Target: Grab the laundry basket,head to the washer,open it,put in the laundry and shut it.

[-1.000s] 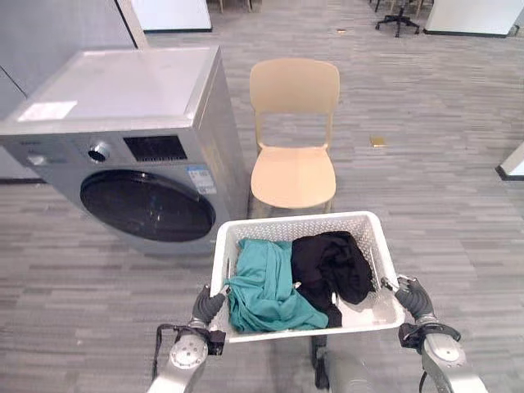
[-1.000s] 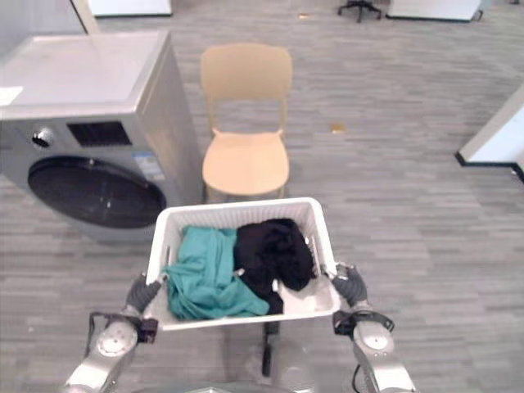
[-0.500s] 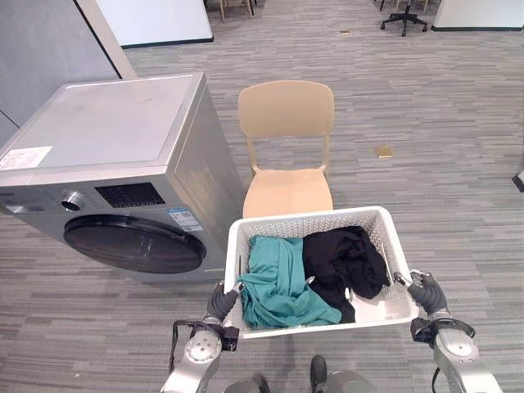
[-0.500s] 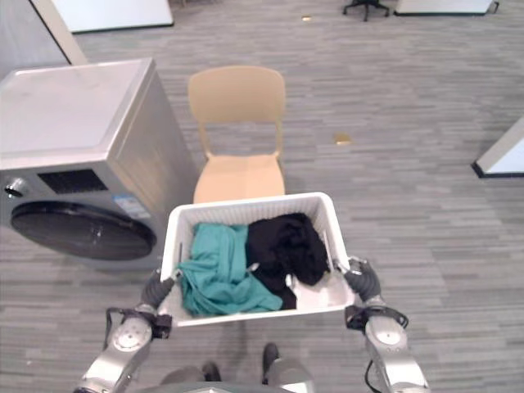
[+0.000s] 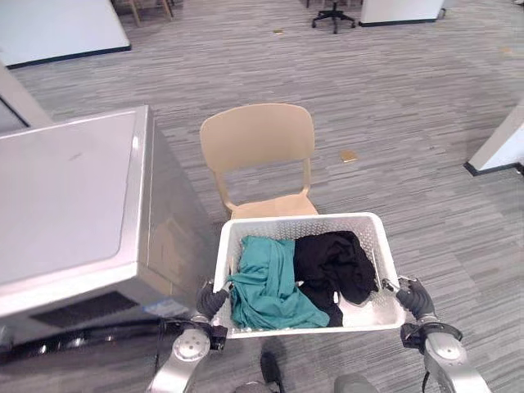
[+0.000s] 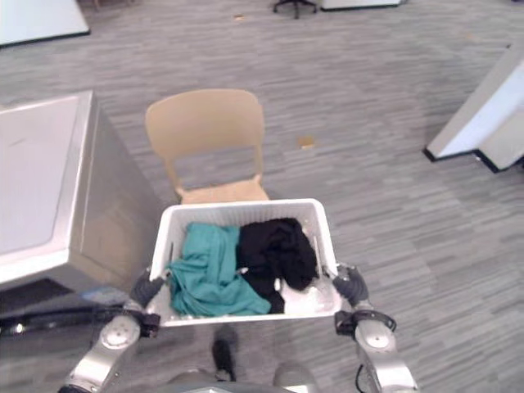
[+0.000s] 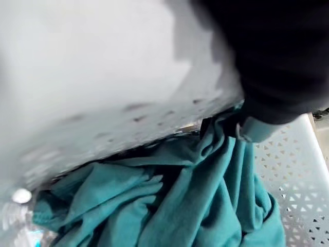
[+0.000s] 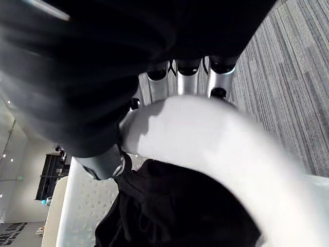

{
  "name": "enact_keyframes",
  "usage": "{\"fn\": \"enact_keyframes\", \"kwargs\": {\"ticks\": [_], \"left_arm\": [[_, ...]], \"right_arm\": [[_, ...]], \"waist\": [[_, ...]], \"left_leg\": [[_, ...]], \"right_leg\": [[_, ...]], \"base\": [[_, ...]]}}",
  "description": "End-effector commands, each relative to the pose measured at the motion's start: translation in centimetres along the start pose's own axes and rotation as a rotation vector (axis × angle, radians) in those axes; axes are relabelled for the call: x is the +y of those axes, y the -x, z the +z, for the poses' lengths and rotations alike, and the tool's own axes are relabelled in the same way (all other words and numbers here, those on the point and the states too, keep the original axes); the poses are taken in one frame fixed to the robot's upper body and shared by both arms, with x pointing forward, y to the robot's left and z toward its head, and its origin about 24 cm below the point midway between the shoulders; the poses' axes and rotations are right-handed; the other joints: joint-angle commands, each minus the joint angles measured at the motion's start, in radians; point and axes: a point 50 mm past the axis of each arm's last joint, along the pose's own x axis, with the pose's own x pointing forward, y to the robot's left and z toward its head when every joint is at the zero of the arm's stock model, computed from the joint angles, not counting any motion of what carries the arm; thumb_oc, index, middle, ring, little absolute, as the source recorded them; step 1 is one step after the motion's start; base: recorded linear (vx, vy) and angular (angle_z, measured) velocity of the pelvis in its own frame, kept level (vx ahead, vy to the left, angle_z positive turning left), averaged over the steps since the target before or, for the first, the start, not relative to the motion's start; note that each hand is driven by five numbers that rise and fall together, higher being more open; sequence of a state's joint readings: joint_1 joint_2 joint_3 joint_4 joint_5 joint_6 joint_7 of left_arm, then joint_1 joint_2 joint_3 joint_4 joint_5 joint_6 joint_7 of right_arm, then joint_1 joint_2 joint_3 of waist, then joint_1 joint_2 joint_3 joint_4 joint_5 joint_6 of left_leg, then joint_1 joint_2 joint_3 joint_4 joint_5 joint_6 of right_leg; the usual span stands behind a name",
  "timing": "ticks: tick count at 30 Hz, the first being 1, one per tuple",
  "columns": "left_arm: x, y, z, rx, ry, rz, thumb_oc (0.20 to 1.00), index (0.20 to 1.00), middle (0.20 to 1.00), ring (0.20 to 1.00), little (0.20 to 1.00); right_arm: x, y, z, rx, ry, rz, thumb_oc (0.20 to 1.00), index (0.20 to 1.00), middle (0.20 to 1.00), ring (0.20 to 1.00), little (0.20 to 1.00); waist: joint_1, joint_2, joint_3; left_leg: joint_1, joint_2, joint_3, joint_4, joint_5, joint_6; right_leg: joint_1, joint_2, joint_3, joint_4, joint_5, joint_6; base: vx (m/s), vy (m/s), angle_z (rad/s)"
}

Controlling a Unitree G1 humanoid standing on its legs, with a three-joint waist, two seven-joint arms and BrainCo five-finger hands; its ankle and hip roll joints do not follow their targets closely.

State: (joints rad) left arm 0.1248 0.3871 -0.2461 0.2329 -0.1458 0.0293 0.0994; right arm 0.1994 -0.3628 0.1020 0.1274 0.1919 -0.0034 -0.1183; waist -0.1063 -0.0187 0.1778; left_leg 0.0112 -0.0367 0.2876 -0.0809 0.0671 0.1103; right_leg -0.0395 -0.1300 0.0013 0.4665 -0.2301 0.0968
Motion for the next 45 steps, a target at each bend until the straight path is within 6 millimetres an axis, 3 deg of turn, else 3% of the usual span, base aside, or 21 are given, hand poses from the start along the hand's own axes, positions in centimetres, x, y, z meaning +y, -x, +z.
{"fn": "enact_keyframes", "kwargs": {"ticks": [1, 5, 7, 9, 15, 19, 20, 22, 24, 27, 30, 31, 32, 33, 34, 35, 36, 38, 39, 41, 45], "left_arm": [[-0.5, -0.5, 4.6, -0.248, 0.033, 0.011, 0.2, 0.2, 0.2, 0.2, 0.2], [-0.4, -1.0, 4.9, -0.253, 0.026, 0.022, 0.2, 0.2, 0.2, 0.2, 0.2], [-0.6, -1.5, 5.3, -0.26, 0.004, 0.023, 0.2, 0.2, 0.2, 0.2, 0.2], [-0.7, -1.8, 5.5, -0.264, -0.001, 0.026, 0.2, 0.2, 0.2, 0.2, 0.2], [-1.5, -3.7, 7.3, -0.296, -0.005, 0.051, 0.2, 0.2, 0.2, 0.2, 0.2], [-2.7, -6.5, 11.7, -0.379, -0.001, 0.107, 0.2, 0.2, 0.2, 0.2, 0.2], [-2.6, -6.5, 11.7, -0.38, -0.001, 0.107, 0.2, 0.2, 0.2, 0.2, 0.2], [-1.9, -8.3, 15.5, -0.438, -0.043, 0.184, 0.2, 0.2, 0.2, 0.2, 0.2], [-0.9, -9.1, 17.6, -0.465, -0.067, 0.235, 0.2, 0.2, 0.2, 0.2, 0.2], [0.2, -9.5, 19.0, -0.48, -0.09, 0.286, 0.2, 0.2, 0.2, 0.2, 0.2], [0.5, -9.5, 18.7, -0.475, -0.122, 0.303, 0.2, 0.2, 0.2, 0.2, 0.2], [0.5, -9.4, 18.6, -0.474, -0.131, 0.304, 0.235, 0.235, 0.235, 0.235, 0.235], [0.6, -9.4, 18.4, -0.471, -0.139, 0.308, 0.658, 0.658, 0.658, 0.658, 0.658], [0.6, -9.4, 18.4, -0.471, -0.139, 0.308, 0.84, 0.84, 0.84, 0.84, 0.84], [0.8, -9.4, 18.2, -0.465, -0.151, 0.317, 1.0, 1.0, 1.0, 1.0, 1.0], [0.9, -9.5, 18.3, -0.464, -0.147, 0.325, 1.0, 1.0, 1.0, 1.0, 1.0], [0.9, -9.5, 18.3, -0.461, -0.144, 0.329, 1.0, 1.0, 1.0, 1.0, 1.0], [1.1, -9.6, 18.3, -0.454, -0.131, 0.348, 1.0, 1.0, 1.0, 1.0, 1.0], [1.2, -9.2, 16.5, -0.419, -0.12, 0.354, 1.0, 1.0, 1.0, 1.0, 1.0], [1.2, -8.9, 16.0, -0.422, -0.106, 0.348, 1.0, 1.0, 1.0, 1.0, 1.0], [1.9, -8.5, 16.9, -0.47, -0.08, 0.356, 1.0, 1.0, 1.0, 1.0, 1.0]], "right_arm": [[1.5, -1.5, 4.7, -0.234, 0.03, 0.091, 0.2, 0.2, 0.2, 0.2, 0.2], [1.5, -1.8, 4.6, -0.224, 0.061, 0.079, 0.2, 0.2, 0.2, 0.2, 0.2], [1.5, -2.0, 4.3, -0.215, 0.1, 0.068, 0.2, 0.2, 0.2, 0.2, 0.2], [1.5, -2.2, 4.3, -0.213, 0.106, 0.065, 0.2, 0.2, 0.2, 0.2, 0.2], [2.3, -4.3, 6.5, -0.277, 0.152, 0.049, 0.2, 0.2, 0.2, 0.2, 0.2], [4.7, -7.1, 10.2, -0.361, 0.135, 0.041, 0.2, 0.2, 0.2, 0.2, 0.2], [4.7, -7.1, 10.3, -0.362, 0.135, 0.041, 0.2, 0.2, 0.2, 0.2, 0.2], [5.3, -9.2, 13.7, -0.419, 0.155, -0.001, 0.2, 0.2, 0.2, 0.2, 0.2], [5.5, -10.2, 16.1, -0.459, 0.174, -0.016, 0.2, 0.2, 0.2, 0.2, 0.2], [6.0, -10.8, 17.6, -0.476, 0.183, -0.024, 0.2, 0.2, 0.2, 0.2, 0.2], [6.8, -10.8, 17.9, -0.481, 0.183, -0.003, 0.2, 0.2, 0.2, 0.2, 0.2], [7.0, -10.8, 17.8, -0.478, 0.178, 0.001, 0.2, 0.2, 0.2, 0.2, 0.2], [7.1, -10.8, 17.7, -0.477, 0.177, 0.004, 0.2, 0.2, 0.2, 0.2, 0.2], [7.1, -10.8, 17.7, -0.477, 0.177, 0.004, 0.2, 0.2, 0.2, 0.2, 0.2], [7.4, -10.7, 17.8, -0.484, 0.175, 0.015, 0.561, 0.561, 0.561, 0.561, 0.561], [7.5, -10.7, 17.9, -0.488, 0.177, 0.016, 0.959, 0.959, 0.959, 0.959, 0.959], [7.5, -10.7, 17.9, -0.49, 0.18, 0.016, 1.0, 1.0, 1.0, 1.0, 1.0], [7.7, -10.7, 18.1, -0.494, 0.18, 0.021, 1.0, 1.0, 1.0, 1.0, 1.0], [7.9, -10.4, 16.9, -0.469, 0.17, 0.043, 1.0, 1.0, 1.0, 1.0, 1.0], [7.7, -10.2, 16.5, -0.464, 0.168, 0.045, 1.0, 1.0, 1.0, 1.0, 1.0], [6.2, -10.0, 16.6, -0.478, 0.148, 0.008, 1.0, 1.0, 1.0, 1.0, 1.0]], "waist": [[0.01, 0.006, -0.039], [-0.003, 0.013, -0.025], [-0.014, 0.003, -0.014], [-0.011, 0.0, -0.01], [0.013, 0.018, 0.011], [0.042, 0.025, 0.077], [0.042, 0.025, 0.077], [0.06, 0.027, 0.114], [0.067, 0.026, 0.141], [0.072, 0.028, 0.167], [0.078, 0.031, 0.174], [0.079, 0.031, 0.175], [0.081, 0.031, 0.176], [0.081, 0.031, 0.176], [0.085, 0.032, 0.177], [0.086, 0.033, 0.178], [0.087, 0.033, 0.18], [0.091, 0.031, 0.186], [0.097, 0.027, 0.189], [0.099, 0.025, 0.185], [0.098, 0.022, 0.173]], "left_leg": [[-0.003, 0.057, 0.014, 0.103, -0.123, -0.105], [0.016, 0.055, -0.003, 0.091, -0.13, -0.107], [0.02, 0.039, -0.028, 0.095, -0.144, -0.107], [0.015, 0.036, -0.033, 0.1, -0.146, -0.107], [-0.133, 0.045, -0.06, 0.108, -0.119, -0.12], [-0.335, 0.056, -0.1, 0.17, -0.085, -0.124], [-0.337, 0.056, -0.1, 0.172, -0.085, -0.124], [-0.427, 0.056, -0.123, 0.194, -0.059, -0.132], [-0.461, 0.057, -0.134, 0.204, -0.046, -0.138], [-0.481, 0.057, -0.145, 0.204, -0.033, -0.144], [-0.472, 0.058, -0.144, 0.191, -0.027, -0.147], [-0.468, 0.058, -0.144, 0.184, -0.025, -0.148], [-0.463, 0.057, -0.145, 0.179, -0.025, -0.148], [-0.463, 0.057, -0.145, 0.179, -0.025, -0.148], [-0.455, 0.057, -0.144, 0.168, -0.024, -0.149], [-0.452, 0.056, -0.146, 0.167, -0.025, -0.149], [-0.451, 0.056, -0.147, 0.167, -0.025, -0.15], [-0.448, 0.055, -0.149, 0.171, -0.028, -0.15], [-0.437, 0.052, -0.152, 0.183, -0.04, -0.147], [-0.431, 0.051, -0.151, 0.183, -0.043, -0.147], [-0.417, 0.05, -0.148, 0.165, -0.035, -0.15]], "right_leg": [[-0.012, 0.052, -0.03, -0.161, 0.076, 0.036], [-0.071, 0.062, -0.035, -0.204, 0.089, 0.027], [-0.072, 0.076, 0.015, -0.258, 0.099, 0.021], [-0.068, 0.077, 0.025, -0.275, 0.106, 0.018], [-0.19, 0.078, -0.005, -0.296, 0.13, -0.001], [-0.372, 0.077, -0.033, -0.241, 0.137, -0.016], [-0.374, 0.077, -0.033, -0.24, 0.137, -0.016], [-0.442, 0.075, -0.049, -0.23, 0.143, -0.017], [-0.472, 0.073, -0.057, -0.221, 0.146, -0.016], [-0.483, 0.071, -0.063, -0.22, 0.146, -0.016], [-0.48, 0.071, -0.062, -0.227, 0.148, -0.016], [-0.474, 0.07, -0.063, -0.232, 0.15, -0.015], [-0.47, 0.071, -0.061, -0.237, 0.151, -0.015], [-0.47, 0.071, -0.061, -0.237, 0.151, -0.015], [-0.463, 0.071, -0.059, -0.247, 0.155, -0.014], [-0.459, 0.071, -0.057, -0.252, 0.155, -0.014], [-0.456, 0.07, -0.058, -0.255, 0.156, -0.014], [-0.448, 0.069, -0.059, -0.26, 0.158, -0.014], [-0.429, 0.069, -0.057, -0.261, 0.156, -0.017], [-0.418, 0.067, -0.057, -0.269, 0.157, -0.018], [-0.4, 0.069, -0.058, -0.291, 0.162, -0.018]], "base": [[0.16, 0.016, -0.15], [0.1, -0.025, 0.03], [0.11, -0.067, 0.38], [0.01, -0.086, 0.53], [-0.16, -0.107, 0.15], [-0.22, -0.098, 0.18], [-0.12, -0.068, 0.24], [-0.14, -0.078, 0.15], [-0.09, -0.06, 0.04], [-0.01, -0.015, 0.14], [0.04, 0.027, 0.07], [0.05, 0.026, 0.02], [0.03, 0.013, 0.01], [0.05, 0.021, 0.03], [0.05, 0.023, 0.04], [0.06, 0.027, 0.05], [0.04, 0.012, 0.03], [0.04, 0.01, 0.13], [0.06, 0.029, 0.1], [0.05, 0.028, -0.01], [0.01, 0.008, 0.04]]}}
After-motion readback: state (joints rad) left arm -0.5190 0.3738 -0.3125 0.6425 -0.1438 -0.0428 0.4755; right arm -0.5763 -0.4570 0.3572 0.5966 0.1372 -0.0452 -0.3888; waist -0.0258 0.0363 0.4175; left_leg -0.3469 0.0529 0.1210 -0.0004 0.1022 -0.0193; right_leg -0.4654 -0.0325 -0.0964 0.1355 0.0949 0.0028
